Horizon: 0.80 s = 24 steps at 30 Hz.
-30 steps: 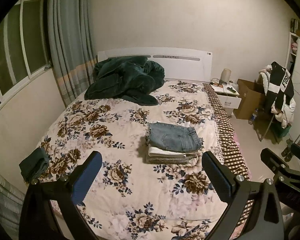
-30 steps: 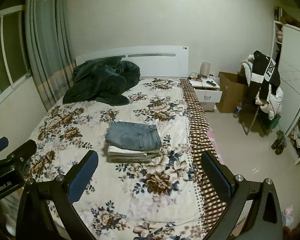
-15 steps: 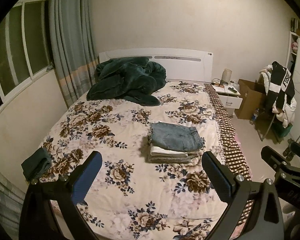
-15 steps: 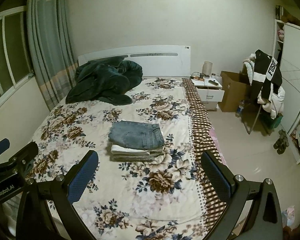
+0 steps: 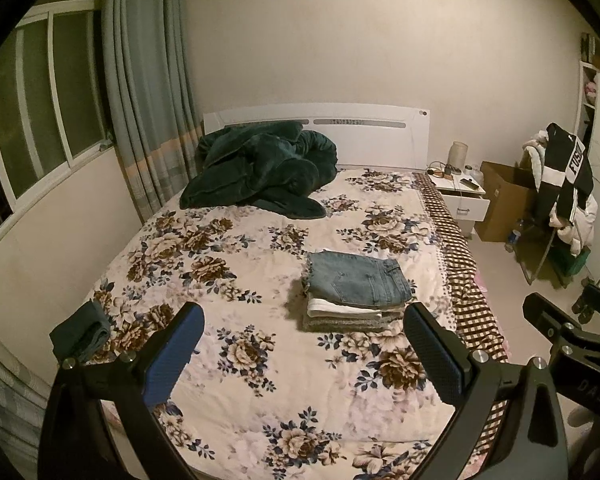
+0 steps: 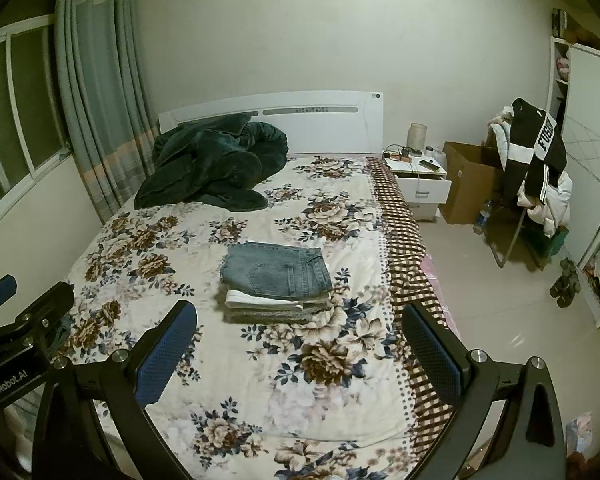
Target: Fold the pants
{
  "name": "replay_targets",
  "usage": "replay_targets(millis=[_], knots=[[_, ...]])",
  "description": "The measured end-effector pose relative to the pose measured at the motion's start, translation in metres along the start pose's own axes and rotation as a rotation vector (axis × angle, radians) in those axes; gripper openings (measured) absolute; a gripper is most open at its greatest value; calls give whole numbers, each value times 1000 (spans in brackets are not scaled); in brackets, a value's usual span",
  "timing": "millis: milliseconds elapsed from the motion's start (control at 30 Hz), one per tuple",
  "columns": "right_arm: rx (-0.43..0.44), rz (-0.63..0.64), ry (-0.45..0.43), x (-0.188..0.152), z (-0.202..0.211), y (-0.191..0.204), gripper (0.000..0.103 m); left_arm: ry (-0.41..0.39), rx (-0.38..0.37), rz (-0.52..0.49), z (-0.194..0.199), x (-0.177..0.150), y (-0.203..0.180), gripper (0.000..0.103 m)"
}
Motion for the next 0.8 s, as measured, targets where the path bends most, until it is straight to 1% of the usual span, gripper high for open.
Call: replay_targets(millis=[300,567,800], knots=[[4,-3,4,0,-1,1,103,12,-8,-6,2,1,1,102],[11,-8,14,-9,-5,8,103,20,-1,-5,0,0,4,102],[8,-9,16,-11,-6,10,103,9,9,-2,0,-4,5,102]])
Point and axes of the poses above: each gripper's, at about its wrist camera, not at the fingertips, and z roughly against the way its jaws point, y to its left, x to its top, the point moved 4 cm from there along -z, roughly the way its jaws point, and after that the axes turned 11 degrees about y, right-handed, at the moved point
